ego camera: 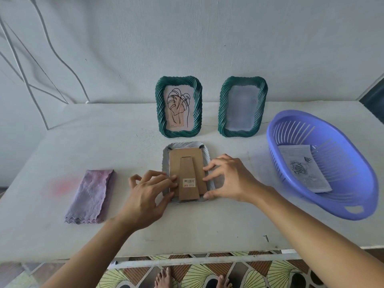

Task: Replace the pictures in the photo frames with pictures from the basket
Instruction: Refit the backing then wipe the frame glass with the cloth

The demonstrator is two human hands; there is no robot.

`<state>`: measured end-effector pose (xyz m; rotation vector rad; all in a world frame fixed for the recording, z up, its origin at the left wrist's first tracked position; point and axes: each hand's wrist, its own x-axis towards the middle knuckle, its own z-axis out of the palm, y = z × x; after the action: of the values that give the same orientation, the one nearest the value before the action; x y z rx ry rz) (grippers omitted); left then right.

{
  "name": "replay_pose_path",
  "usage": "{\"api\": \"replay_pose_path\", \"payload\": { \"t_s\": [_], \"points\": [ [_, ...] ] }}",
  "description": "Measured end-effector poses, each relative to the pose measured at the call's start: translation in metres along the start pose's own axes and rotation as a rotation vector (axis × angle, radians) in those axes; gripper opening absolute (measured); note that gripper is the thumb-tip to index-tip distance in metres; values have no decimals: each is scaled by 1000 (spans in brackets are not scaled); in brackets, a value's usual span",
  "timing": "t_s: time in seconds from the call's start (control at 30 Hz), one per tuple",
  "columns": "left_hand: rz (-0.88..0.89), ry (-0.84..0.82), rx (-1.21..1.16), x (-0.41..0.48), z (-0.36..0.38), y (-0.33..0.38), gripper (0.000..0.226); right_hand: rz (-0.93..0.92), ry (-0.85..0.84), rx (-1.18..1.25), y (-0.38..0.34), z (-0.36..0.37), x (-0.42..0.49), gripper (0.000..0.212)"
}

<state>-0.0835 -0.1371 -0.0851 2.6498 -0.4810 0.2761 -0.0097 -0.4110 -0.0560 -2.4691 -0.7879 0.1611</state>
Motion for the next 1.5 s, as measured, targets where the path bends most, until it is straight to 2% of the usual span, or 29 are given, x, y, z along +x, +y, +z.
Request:
{"api": "replay_pose_path", "payload": {
  "t_s": [0.23,0.47,0.53,0.7,0.9,1.07,1.2,1.5],
  "points": [
    [-9,4,7,-1,1,1,18,76,160,150,0,22,-15,40],
    [-25,11,-6,-3,1,3,19,124,163,300,3,25,-20,22],
    [-38,11,-3,-3,1,5,18,130,152,305,2,22,-21,25],
    [-41,18,30,1,-1,11,14,31,120,134,-1,16,-19,54],
    [-19,-9,68,2,-4,8,19,-34,4,-95,0,8,-8,61],
    [-28,3,42,-1,0,4,21,10,177,105,5,29,-19,40],
    [-74,30,-4,-3,6,4,20,57,307,246,1,39,-23,32],
    [-161,39,-69,-5,10,9,16,229,231,342,-7,31,-19,30]
  ]
}}
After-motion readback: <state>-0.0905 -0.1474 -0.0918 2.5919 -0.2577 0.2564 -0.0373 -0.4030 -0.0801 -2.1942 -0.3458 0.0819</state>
